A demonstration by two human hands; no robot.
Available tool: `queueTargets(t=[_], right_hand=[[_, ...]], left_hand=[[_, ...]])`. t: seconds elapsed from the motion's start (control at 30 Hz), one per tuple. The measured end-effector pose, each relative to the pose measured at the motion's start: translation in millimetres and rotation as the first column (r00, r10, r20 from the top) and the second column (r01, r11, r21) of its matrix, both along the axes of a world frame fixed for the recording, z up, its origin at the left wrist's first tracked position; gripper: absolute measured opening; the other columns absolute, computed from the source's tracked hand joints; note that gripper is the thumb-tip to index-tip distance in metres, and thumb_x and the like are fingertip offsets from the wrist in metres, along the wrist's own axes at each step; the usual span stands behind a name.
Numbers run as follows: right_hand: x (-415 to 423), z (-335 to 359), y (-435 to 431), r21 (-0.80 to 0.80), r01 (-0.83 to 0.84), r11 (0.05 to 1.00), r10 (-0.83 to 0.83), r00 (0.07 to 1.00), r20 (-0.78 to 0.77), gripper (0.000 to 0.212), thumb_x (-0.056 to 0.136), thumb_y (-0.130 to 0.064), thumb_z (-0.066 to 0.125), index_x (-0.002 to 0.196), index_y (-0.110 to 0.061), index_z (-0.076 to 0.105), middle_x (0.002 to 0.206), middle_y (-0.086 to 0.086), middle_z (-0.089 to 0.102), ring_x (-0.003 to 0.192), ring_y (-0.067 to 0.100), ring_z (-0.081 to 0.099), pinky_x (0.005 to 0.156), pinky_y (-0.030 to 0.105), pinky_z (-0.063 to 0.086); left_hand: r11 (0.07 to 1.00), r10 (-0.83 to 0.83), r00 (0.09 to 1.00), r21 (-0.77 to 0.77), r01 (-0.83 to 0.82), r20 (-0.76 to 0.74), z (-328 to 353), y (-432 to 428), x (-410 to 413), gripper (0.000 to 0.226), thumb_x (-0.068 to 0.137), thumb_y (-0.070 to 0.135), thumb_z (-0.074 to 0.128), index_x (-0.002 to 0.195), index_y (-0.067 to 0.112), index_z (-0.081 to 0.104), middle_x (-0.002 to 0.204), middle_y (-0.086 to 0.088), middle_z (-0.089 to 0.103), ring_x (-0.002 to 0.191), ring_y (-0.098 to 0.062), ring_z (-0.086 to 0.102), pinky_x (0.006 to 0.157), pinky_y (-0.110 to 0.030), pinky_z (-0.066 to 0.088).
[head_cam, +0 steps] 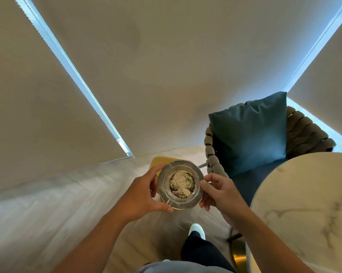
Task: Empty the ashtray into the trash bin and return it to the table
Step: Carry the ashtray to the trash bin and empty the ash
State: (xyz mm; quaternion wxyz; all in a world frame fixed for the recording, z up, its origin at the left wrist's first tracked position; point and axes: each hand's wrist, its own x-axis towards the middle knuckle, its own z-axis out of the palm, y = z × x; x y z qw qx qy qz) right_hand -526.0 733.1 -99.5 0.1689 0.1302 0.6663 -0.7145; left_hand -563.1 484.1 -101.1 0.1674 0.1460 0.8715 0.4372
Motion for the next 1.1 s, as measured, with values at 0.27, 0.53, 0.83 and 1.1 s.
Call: queueTargets(t=[0.27, 0.53, 0.83, 1.1], right_hand=[[-72.8, -55.4, 5.4, 0.074, 0.038, 0.997, -0.042, 0.998, 0.056, 0.011, 0.095, -0.015, 0.057, 0.093, -0.010, 0.067, 0.072, 0.017, 0.071, 0.057, 0.029, 0.064, 0.052, 0.032, 0.055], [-95.4, -177.7, -8.7, 0.158, 0.175, 0.972, -0.196, 0.972, 0.129, 0.013, 0.095, -0.015, 0.055, 0.092, -0.009, 0.065, 0.068, 0.014, 0.070, 0.057, 0.028, 0.064, 0.056, 0.035, 0.054], [-108.9, -308.3, -25.3, 0.175, 0.338, 0.925, -0.369, 0.909, 0.192, 0.019, 0.096, -0.017, 0.057, 0.082, -0.018, 0.069, 0.067, 0.021, 0.069, 0.057, 0.032, 0.062, 0.055, 0.038, 0.051], [-142.5, -344.5, -34.2, 0.216, 0.381, 0.899, -0.420, 0.889, 0.180, 0.012, 0.096, -0.013, 0.058, 0.086, -0.012, 0.064, 0.060, 0.016, 0.069, 0.051, 0.027, 0.063, 0.052, 0.036, 0.054]], left_hand=[[0.999, -0.053, 0.997, 0.006, 0.052, 0.061, -52.0, 10.8, -79.5, 0.106, 0.048, 0.045, 0.095, 0.131, 0.063, 0.031, 0.095, 0.031, 0.057, 0.080, 0.001, 0.058, 0.065, -0.013, 0.052], [0.956, -0.228, 0.965, -0.157, 0.247, 0.127, -188.4, -21.0, -156.9, 0.116, 0.042, 0.060, 0.091, 0.141, 0.049, 0.031, 0.105, 0.027, 0.052, 0.092, -0.002, 0.053, 0.077, -0.019, 0.051], [0.679, -0.461, 0.886, -0.624, 0.387, 0.048, -320.9, -57.2, -223.1, 0.159, 0.036, 0.083, 0.074, 0.154, 0.016, -0.007, 0.165, -0.009, -0.009, 0.152, -0.026, -0.004, 0.120, -0.041, 0.004], [0.617, -0.478, 0.874, -0.677, 0.400, 0.081, -345.3, -50.4, -227.9, 0.163, 0.036, 0.080, 0.078, 0.152, 0.011, -0.015, 0.165, -0.012, -0.006, 0.152, -0.030, 0.003, 0.121, -0.045, 0.015]])
